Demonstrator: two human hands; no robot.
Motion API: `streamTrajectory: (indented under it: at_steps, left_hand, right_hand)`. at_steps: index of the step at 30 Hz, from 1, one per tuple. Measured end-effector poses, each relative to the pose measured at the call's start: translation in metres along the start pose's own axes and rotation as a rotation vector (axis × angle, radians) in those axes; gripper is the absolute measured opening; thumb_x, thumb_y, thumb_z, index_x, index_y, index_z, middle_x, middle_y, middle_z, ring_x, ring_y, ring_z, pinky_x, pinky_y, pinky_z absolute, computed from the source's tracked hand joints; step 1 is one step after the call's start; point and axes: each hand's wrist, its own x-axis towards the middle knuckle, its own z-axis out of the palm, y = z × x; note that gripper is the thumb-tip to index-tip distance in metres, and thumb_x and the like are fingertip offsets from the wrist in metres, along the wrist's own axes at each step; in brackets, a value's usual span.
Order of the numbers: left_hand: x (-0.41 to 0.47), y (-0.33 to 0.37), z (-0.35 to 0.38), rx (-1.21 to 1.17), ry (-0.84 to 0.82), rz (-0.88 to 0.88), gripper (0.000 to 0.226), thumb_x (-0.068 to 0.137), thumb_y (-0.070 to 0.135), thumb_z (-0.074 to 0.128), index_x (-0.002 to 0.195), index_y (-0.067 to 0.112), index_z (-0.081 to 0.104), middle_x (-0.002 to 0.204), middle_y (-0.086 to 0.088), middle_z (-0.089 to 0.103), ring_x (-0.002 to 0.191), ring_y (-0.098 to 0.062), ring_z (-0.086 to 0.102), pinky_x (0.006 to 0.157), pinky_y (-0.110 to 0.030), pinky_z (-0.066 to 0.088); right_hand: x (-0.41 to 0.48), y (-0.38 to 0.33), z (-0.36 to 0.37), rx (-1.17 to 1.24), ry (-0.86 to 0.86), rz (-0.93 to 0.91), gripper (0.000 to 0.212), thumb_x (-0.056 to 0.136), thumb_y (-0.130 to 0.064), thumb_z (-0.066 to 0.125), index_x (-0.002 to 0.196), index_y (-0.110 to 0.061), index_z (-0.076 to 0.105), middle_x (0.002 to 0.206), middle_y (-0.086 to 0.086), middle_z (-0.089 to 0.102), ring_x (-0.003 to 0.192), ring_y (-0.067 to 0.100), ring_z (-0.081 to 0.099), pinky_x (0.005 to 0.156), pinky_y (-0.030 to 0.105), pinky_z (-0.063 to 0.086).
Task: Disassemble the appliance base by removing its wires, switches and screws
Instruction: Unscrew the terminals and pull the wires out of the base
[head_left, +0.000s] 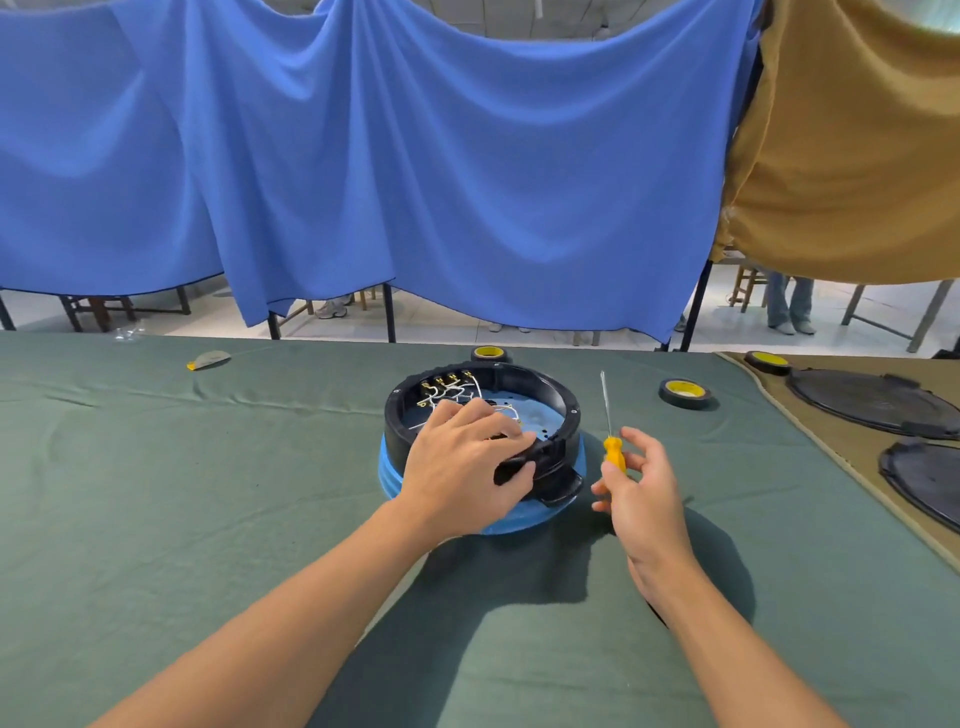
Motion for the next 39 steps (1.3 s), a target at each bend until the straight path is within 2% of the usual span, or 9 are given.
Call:
streamTrajectory:
  at_steps: [4,10,15,17,20,26,29,33,39]
  left_hand:
    - [0.002,0.002,-0.005,0.036,-0.099,0.012,0.029,0.089,0.040,0.055,0.089,0.019,0.075,0.090,0.009,0.070,0.086,-0.018,0.061,0.078,-0.035,0.043]
    - [0.035,0.042,0.004,0.163,-0.287,-0.231,0.036,0.093,0.042,0.044,0.096,0.012,0.064,0.099,-0.002,0.065,0.094,-0.025,0.056,0.082,-0.039,0.038]
    - [0.058,0.057,0.028,0.203,-0.445,-0.316,0.038,0.098,0.039,0.041,0.111,0.007,0.056,0.099,-0.008,0.067,0.099,-0.030,0.059,0.083,-0.042,0.034]
    - [0.056,0.055,0.034,0.271,-0.478,-0.289,0.041,0.097,0.035,0.043,0.124,0.004,0.050,0.096,-0.009,0.069,0.097,-0.032,0.060,0.083,-0.044,0.034]
    - [0.051,0.049,0.035,0.313,-0.480,-0.194,0.034,0.097,0.030,0.041,0.122,0.009,0.051,0.086,-0.006,0.069,0.084,-0.028,0.057,0.072,-0.041,0.023]
    - [0.041,0.023,0.019,0.102,-0.487,-0.129,0.035,0.099,0.041,0.034,0.116,0.020,0.056,0.084,-0.004,0.066,0.088,-0.027,0.058,0.084,-0.039,0.033]
    - [0.031,0.002,0.004,-0.035,-0.523,-0.055,0.038,0.098,0.048,0.038,0.128,0.034,0.057,0.108,0.009,0.067,0.107,-0.016,0.051,0.090,-0.033,0.030]
    - [0.024,-0.016,-0.021,-0.211,-0.564,-0.013,0.032,0.092,0.050,0.054,0.122,0.043,0.063,0.133,0.018,0.055,0.123,-0.009,0.042,0.098,-0.033,0.029]
    - [0.042,0.001,-0.029,-0.213,-0.540,-0.126,0.022,0.090,0.039,0.055,0.097,0.032,0.075,0.113,0.012,0.067,0.109,-0.013,0.055,0.087,-0.033,0.039]
  right_hand:
    - [0.002,0.002,0.001,-0.024,-0.002,-0.002,0.021,0.093,-0.011,0.060,0.112,-0.019,0.056,0.089,-0.001,0.058,0.063,0.014,0.047,0.066,0.035,0.042]
    - [0.005,0.005,0.002,-0.022,0.031,-0.021,0.008,0.092,-0.015,0.064,0.099,-0.017,0.062,0.078,-0.003,0.060,0.064,0.010,0.050,0.063,0.027,0.041]
    - [0.006,0.005,-0.002,-0.004,0.027,-0.009,0.008,0.094,-0.012,0.061,0.086,-0.016,0.062,0.072,0.000,0.058,0.064,0.015,0.045,0.062,0.033,0.037]
    - [0.006,0.004,-0.003,0.010,0.032,-0.002,0.010,0.093,-0.011,0.061,0.085,-0.016,0.063,0.069,-0.002,0.056,0.062,0.015,0.044,0.062,0.033,0.038]
    - [0.007,0.003,-0.002,0.027,0.032,0.022,0.011,0.092,-0.008,0.061,0.088,-0.018,0.064,0.072,-0.003,0.058,0.063,0.015,0.046,0.064,0.034,0.038]
    - [0.005,0.000,-0.004,0.056,0.039,0.073,0.010,0.092,-0.009,0.059,0.087,-0.015,0.065,0.068,-0.001,0.055,0.054,0.015,0.042,0.053,0.031,0.037]
    - [0.003,-0.004,-0.005,0.078,0.024,0.091,0.010,0.093,-0.007,0.057,0.088,-0.012,0.064,0.068,0.001,0.053,0.050,0.014,0.039,0.048,0.029,0.034]
    - [0.000,-0.008,-0.006,0.098,0.028,0.099,0.010,0.093,-0.002,0.057,0.089,-0.009,0.064,0.067,0.001,0.053,0.050,0.012,0.039,0.047,0.027,0.033]
    - [-0.001,-0.005,-0.006,0.083,0.039,0.095,0.013,0.090,-0.002,0.058,0.087,-0.012,0.066,0.061,-0.006,0.056,0.050,0.009,0.042,0.046,0.026,0.034]
